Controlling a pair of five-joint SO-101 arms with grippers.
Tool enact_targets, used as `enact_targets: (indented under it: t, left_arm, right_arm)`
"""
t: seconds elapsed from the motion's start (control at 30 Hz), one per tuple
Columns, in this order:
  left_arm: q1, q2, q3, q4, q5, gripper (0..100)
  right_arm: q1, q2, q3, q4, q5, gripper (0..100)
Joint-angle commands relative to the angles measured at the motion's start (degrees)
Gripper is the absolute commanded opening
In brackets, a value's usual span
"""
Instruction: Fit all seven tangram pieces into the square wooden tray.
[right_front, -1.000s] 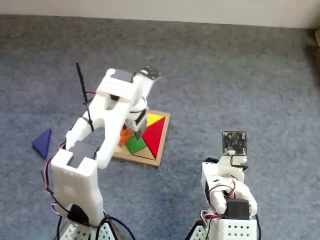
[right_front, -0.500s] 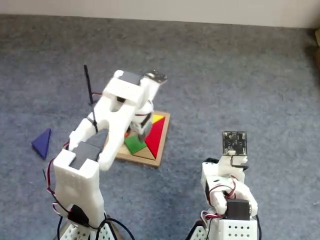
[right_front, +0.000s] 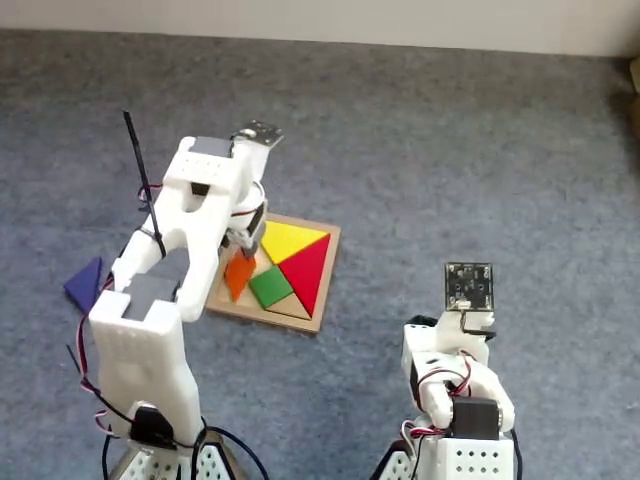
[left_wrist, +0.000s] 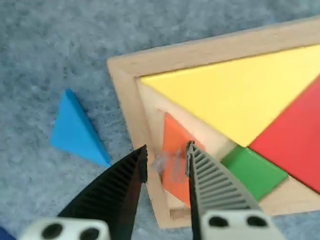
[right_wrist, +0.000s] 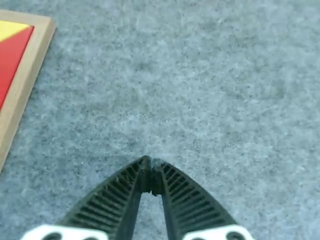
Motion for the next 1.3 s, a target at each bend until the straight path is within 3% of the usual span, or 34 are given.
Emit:
enact_targets:
  t: [0.0,0.27,0.4,0.67,1.0,1.27]
  left_arm:
    - [-2.3,0.7,-4.4,-0.7,0.9,13]
    - [-2.3,0.4,-6.5,-0.4,1.1,13]
    - [-2.2,-1.4,-10.2,3.5,4.8,13]
    - [-1.0,-2.7,-10.3,12.5,4.7,13]
    - [-1.0,-2.6,3.8,-3.5,4.7,13]
    - [-2.0,-2.6,3.6,-11.5,4.7,13]
  right_arm:
    - [0.7,0.0,5.8,-0.5,0.3,1.9]
    - [0.7,0.0,5.8,-0.5,0.3,1.9]
    - [0.7,0.0,5.8,-0.5,0.3,1.9]
    - [2.2,-0.1,5.8,-0.5,0.3,1.9]
    - [2.4,-0.1,5.8,-0.5,0.3,1.9]
    - [2.4,-0.1,5.8,-0.5,0.3,1.9]
